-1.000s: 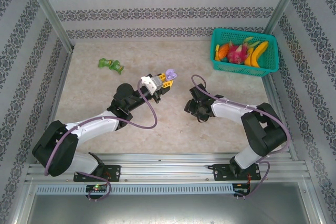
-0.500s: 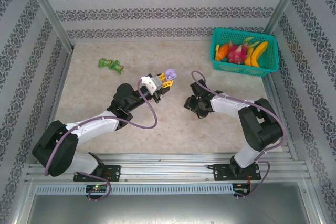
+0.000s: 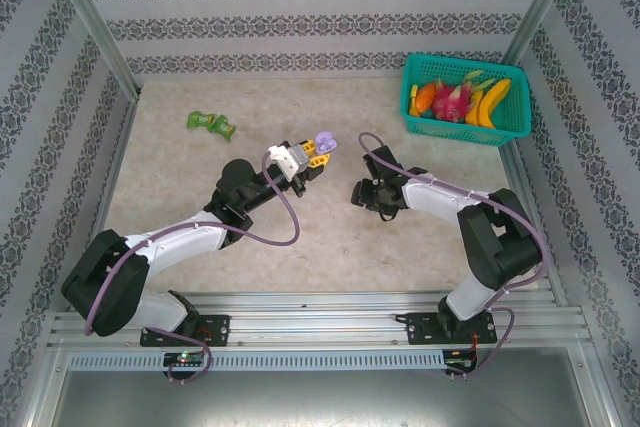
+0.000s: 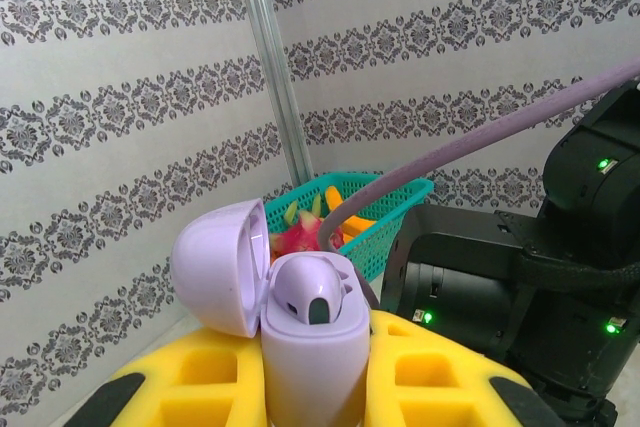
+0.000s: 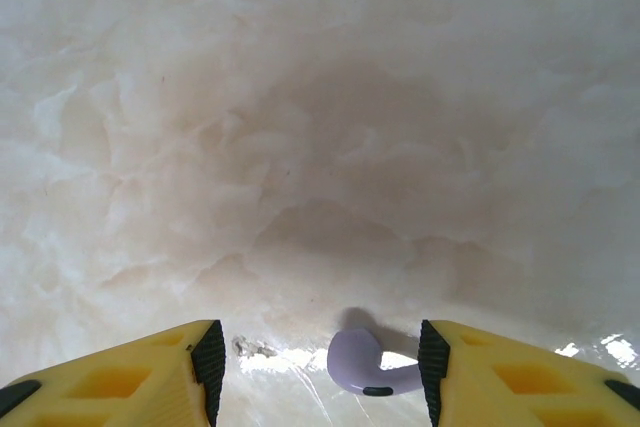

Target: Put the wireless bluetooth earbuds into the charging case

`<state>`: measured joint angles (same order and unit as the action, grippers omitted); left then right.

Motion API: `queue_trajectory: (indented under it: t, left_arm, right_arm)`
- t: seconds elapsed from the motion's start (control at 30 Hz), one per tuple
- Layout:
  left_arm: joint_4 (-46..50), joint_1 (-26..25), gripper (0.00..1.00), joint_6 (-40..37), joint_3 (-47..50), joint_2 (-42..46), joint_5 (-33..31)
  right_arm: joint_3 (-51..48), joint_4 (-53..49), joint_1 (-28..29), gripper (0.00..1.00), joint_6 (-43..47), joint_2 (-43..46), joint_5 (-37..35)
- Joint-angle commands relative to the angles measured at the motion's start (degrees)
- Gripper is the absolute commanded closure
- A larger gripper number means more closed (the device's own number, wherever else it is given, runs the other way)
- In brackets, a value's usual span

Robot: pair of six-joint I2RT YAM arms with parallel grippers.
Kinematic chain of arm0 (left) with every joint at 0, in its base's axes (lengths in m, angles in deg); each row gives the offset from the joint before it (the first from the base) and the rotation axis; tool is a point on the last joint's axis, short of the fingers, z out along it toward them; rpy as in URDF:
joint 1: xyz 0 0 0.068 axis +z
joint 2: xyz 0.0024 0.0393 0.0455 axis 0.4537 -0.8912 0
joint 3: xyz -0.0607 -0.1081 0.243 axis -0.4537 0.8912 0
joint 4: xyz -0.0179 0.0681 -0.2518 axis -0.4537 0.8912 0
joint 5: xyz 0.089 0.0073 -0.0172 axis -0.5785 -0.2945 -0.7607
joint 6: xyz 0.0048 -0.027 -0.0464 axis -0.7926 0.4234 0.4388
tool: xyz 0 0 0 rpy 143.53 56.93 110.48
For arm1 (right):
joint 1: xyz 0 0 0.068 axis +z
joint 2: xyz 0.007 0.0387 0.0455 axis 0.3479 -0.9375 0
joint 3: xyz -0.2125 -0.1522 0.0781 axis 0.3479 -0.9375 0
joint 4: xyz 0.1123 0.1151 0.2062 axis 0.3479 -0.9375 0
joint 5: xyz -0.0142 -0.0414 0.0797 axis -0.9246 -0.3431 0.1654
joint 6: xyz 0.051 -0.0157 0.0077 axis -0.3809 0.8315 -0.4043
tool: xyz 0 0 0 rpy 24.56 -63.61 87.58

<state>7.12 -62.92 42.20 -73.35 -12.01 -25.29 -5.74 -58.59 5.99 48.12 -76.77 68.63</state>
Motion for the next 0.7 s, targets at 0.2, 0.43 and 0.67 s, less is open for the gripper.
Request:
queue_trajectory:
  t: [0.2,0.43,0.67]
  left_arm:
    - [-2.6,-0.6,1.00,0.8,-0.1,1.2,0.1]
    - [-2.3,-0.6,1.00,0.6,-0.1,1.4,0.0]
    - [-2.6,-0.6,1.00,0.6,0.0,1.1,-0.1]
  right_arm:
    - [1.8,-0.7,-1.0,0.44,5.3,-3.0,0.8]
    - [1.4,-0.7,-1.0,0.45,5.1,-3.0,2.5]
    - [-0.9,-0.3,-0.6,0.45,3.6,-0.2,4.9]
